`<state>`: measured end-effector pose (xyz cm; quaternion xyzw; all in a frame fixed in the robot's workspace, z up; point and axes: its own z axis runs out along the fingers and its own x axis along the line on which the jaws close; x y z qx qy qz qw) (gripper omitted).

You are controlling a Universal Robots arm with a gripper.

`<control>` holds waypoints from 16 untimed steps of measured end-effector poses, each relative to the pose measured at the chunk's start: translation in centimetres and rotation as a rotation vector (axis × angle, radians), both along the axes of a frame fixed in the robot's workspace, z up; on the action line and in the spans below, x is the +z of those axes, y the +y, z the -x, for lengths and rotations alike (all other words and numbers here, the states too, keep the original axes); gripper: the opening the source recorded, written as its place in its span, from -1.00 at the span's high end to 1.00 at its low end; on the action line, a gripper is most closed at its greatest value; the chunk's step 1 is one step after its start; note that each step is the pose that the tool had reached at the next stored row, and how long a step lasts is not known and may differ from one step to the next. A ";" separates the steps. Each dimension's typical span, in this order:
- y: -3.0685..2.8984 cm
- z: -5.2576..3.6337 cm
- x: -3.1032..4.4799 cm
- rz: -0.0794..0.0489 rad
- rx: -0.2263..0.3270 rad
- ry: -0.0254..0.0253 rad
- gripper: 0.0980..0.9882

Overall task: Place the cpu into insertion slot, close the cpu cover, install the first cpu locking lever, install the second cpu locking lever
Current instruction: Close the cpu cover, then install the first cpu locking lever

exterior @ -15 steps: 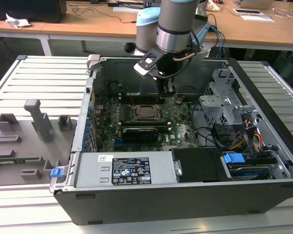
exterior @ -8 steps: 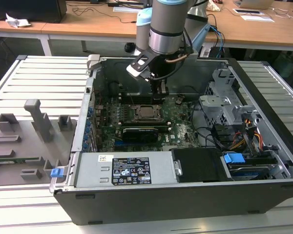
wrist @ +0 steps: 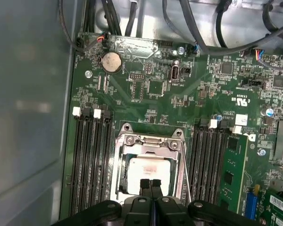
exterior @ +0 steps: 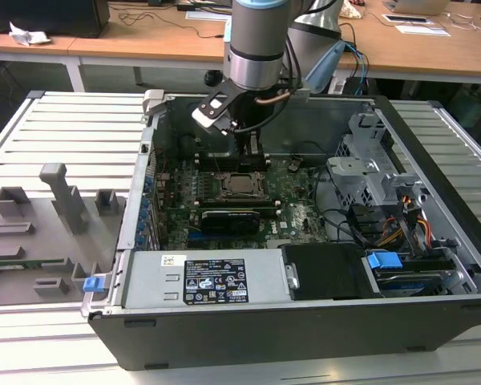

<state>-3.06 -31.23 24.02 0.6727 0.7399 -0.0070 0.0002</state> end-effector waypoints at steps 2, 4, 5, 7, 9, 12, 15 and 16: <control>0.00 0.03 -0.01 0.000 0.000 -0.0005 0.98; 0.00 0.04 -0.01 0.000 0.000 -0.0005 0.98; 0.00 0.04 -0.01 0.000 0.000 -0.0005 0.98; 0.00 0.06 -0.01 0.000 0.000 -0.0005 0.98; 0.00 0.09 -0.01 0.000 0.000 -0.0006 0.98; 0.01 0.10 0.61 0.001 0.000 -0.0005 0.98; 0.01 0.09 0.90 0.001 0.000 -0.0006 0.98; 0.01 0.10 1.01 0.000 0.000 -0.0005 0.98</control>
